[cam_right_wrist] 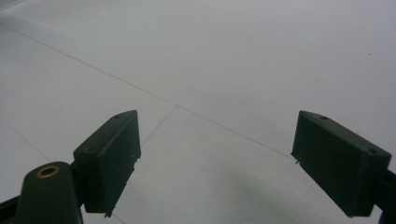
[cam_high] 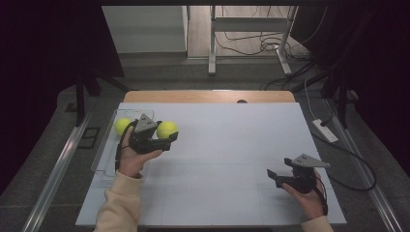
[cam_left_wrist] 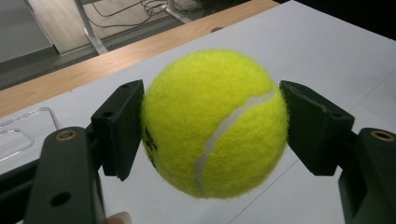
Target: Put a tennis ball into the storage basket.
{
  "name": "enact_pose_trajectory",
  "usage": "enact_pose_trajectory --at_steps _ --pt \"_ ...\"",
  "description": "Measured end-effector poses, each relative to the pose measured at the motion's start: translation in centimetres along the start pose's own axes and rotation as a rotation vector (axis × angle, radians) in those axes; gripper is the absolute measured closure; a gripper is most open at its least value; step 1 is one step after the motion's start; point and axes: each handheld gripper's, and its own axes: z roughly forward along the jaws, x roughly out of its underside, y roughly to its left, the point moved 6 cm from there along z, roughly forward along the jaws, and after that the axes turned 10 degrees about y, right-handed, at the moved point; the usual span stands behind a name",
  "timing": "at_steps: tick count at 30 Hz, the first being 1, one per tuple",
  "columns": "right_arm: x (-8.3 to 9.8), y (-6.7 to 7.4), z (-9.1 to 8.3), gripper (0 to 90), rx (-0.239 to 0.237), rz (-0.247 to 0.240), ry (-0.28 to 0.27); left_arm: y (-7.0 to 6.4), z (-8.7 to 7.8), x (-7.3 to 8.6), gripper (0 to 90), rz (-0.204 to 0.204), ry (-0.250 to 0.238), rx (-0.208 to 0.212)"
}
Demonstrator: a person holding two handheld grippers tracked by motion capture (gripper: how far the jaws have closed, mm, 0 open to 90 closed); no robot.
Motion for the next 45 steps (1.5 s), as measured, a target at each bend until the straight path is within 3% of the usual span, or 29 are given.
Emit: enact_pose_trajectory --at_steps 10,29,45 --pt "0.1 -0.1 0.0 15.4 0.006 -0.002 0.005 1.3 -0.5 0.4 27.4 -0.022 0.006 -0.055" --pt "0.0 -0.1 0.0 15.4 0.003 0.0 0.002 3.6 -1.9 1.3 27.3 -0.086 -0.015 -0.092" --pt "0.0 0.0 -0.2 15.4 0.0 0.0 -0.005 6.0 -2.8 2.5 27.3 -0.131 -0.005 -0.152"
